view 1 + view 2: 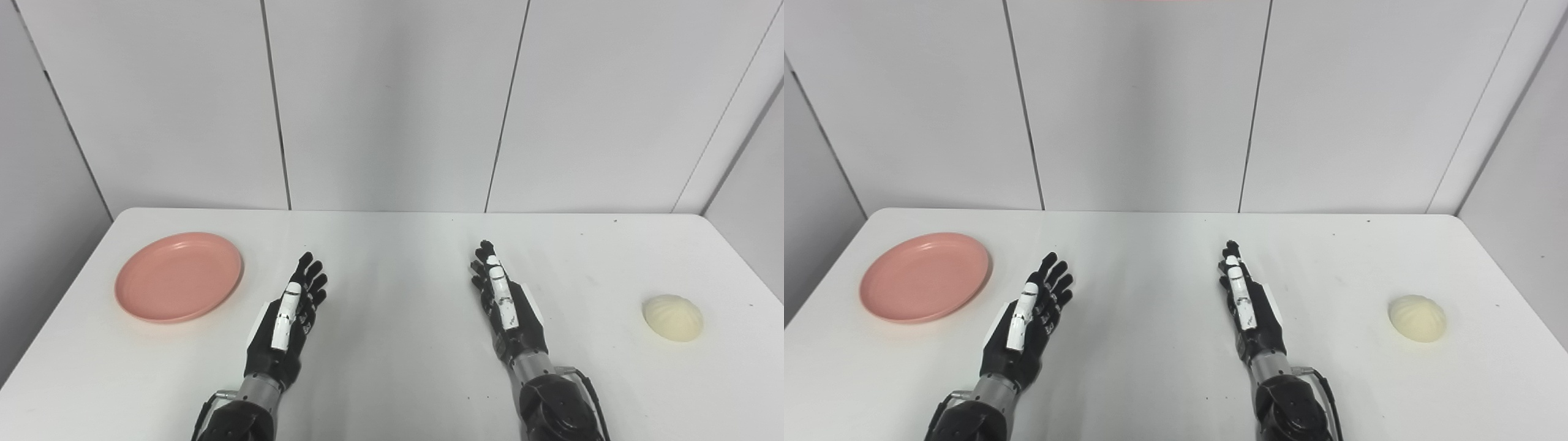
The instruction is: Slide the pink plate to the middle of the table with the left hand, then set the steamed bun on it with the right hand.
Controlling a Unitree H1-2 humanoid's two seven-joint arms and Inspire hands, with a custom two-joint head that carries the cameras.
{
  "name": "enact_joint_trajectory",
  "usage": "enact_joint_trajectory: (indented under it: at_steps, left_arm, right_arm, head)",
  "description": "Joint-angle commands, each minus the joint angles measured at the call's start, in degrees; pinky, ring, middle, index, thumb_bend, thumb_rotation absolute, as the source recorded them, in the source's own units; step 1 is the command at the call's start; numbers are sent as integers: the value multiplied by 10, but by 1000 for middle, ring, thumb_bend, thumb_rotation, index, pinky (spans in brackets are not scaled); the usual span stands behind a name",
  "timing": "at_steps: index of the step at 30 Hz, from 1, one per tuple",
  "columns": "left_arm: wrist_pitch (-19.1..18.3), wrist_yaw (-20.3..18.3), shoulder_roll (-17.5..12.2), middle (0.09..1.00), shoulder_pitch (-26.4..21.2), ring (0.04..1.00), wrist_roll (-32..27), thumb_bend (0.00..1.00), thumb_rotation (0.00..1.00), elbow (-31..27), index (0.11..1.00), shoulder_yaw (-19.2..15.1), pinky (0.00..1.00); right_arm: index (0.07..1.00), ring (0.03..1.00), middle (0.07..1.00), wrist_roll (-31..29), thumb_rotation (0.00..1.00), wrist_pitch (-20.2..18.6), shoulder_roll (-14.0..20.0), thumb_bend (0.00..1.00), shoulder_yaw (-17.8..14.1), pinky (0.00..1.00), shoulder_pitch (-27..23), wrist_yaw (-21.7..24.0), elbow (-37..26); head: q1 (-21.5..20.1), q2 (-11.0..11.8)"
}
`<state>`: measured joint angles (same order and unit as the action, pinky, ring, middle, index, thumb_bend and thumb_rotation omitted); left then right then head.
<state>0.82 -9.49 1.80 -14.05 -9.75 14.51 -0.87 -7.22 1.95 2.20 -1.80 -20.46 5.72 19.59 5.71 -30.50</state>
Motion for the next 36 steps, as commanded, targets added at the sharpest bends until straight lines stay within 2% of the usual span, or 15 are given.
enact_joint_trajectory:
  at_steps: [1,36]
  left_arm:
    - [-29,2,-5,994,42,987,0,408,1000,43,1000,0,1000]
    - [-34,2,-5,996,42,989,-1,407,1000,40,1000,1,1000]
  right_arm:
    - [1000,1000,1000,-2,1000,10,-3,176,2,1000,28,8,35]
    - [1000,1000,1000,-2,1000,6,-2,181,4,1000,27,9,36]
  head:
    - [0,0]
    - [0,2]
